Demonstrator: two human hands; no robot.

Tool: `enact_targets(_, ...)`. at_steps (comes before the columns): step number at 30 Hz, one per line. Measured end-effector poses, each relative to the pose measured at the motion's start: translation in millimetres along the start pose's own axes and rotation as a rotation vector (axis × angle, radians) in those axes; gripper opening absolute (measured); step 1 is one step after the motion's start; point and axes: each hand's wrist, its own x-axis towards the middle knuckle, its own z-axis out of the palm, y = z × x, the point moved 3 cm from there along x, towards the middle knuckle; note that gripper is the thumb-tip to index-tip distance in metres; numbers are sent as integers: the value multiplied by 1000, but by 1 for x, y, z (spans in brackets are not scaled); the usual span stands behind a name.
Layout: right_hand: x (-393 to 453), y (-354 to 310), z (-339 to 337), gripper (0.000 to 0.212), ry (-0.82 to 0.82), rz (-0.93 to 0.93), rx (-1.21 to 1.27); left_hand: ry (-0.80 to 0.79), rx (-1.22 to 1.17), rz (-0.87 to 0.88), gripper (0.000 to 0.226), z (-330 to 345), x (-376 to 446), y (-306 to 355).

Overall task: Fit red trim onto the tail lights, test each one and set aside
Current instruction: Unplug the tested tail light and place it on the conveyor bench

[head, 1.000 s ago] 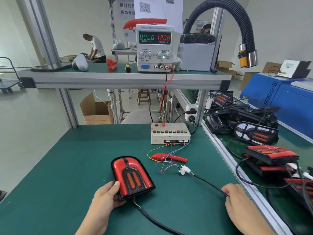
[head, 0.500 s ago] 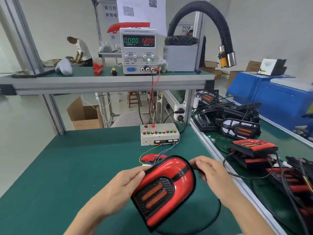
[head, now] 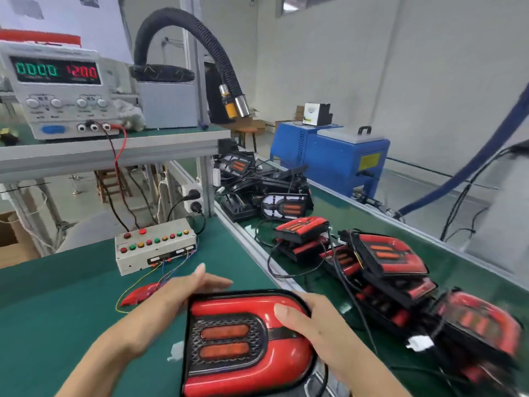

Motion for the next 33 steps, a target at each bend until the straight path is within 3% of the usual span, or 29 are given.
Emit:
enact_targets(2,-18,-9,-19,40,78,-4,55,-136,-150,-107,80,17,6,-8)
enact_targets(5,-45,-25,-52,34,208,8,84,-290,-131,-83,88,40,12,-18)
enact_targets(9,-83,-49,-100,41,401,6,81,-148,-297,-15,79,84,20,-14)
enact_targets(11,-105,-61,-124,32,561,-16,116,-115,-313,20,71,112,19,-4)
enact_targets(13,-125,-69,-148,18,749,-22,247,-107,-309,48,62,139,19,-1)
enact_targets(15,-145,-69,-175,30,916,-50,394,-102,-266,40,49,163,16,-1)
enact_targets(18,-174,-67,-219,28,1056,-84,396,-128,-212,7,59,185,2,-15)
enact_targets(22,-214,-52,-266,30,1233,-21,446,-126,-162,46,47,193,-15,-36)
enact_targets(27,-247,16,-279,32,1436,118,624,37,-92,15,40,207,-28,-56)
enact_targets(33,-270,85,-241,30,1758,192,806,129,-111,8,40,217,-42,-58)
